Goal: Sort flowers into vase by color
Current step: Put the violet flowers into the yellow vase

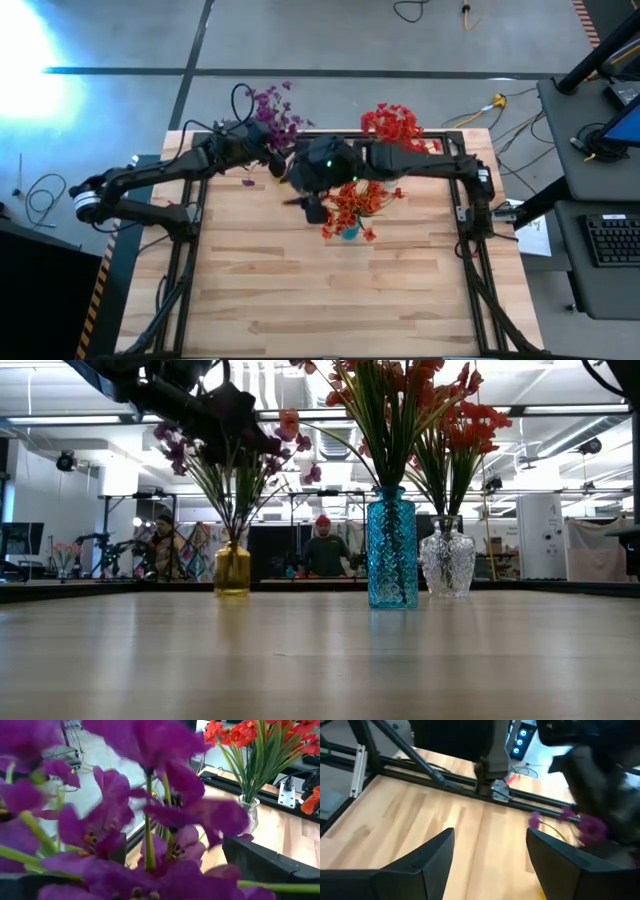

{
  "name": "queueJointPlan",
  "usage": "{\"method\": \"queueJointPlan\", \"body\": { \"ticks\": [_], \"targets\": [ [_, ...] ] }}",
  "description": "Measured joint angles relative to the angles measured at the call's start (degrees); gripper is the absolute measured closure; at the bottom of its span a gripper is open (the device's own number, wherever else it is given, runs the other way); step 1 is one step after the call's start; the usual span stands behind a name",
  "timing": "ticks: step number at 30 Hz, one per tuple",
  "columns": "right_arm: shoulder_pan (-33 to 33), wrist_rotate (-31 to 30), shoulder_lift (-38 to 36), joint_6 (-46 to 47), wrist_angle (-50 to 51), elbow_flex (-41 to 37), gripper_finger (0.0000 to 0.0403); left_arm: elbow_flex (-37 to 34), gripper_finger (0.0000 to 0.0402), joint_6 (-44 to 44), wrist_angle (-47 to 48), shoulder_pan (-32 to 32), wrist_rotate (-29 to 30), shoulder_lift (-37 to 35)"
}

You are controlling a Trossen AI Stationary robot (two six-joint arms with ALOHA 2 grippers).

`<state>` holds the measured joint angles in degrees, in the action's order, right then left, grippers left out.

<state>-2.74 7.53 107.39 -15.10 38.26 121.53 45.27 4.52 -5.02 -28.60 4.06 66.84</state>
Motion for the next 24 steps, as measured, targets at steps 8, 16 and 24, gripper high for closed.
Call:
{"method": "queueJointPlan", "body": {
  "ticks": [8, 16, 24],
  "targets": [
    [5.72, -19.78, 0.33, 1.2, -6.37, -7.3, 0.0172, 1.02, 0.0088, 0.36, -0.27, -0.02, -0.05, 2.08],
    [6.86, -21.11, 0.39, 4.65, -7.93, -9.75, 0.0173, 1.02, 0.0088, -0.38, -0.11, 0.0, -0.09, 2.01],
    [6.71, -21.22, -0.19, 4.65, -7.15, -7.71, 0.0174, 1.02, 0.0088, -5.16, 1.76, 0.0, -0.24, 1.78]
  ]
}}
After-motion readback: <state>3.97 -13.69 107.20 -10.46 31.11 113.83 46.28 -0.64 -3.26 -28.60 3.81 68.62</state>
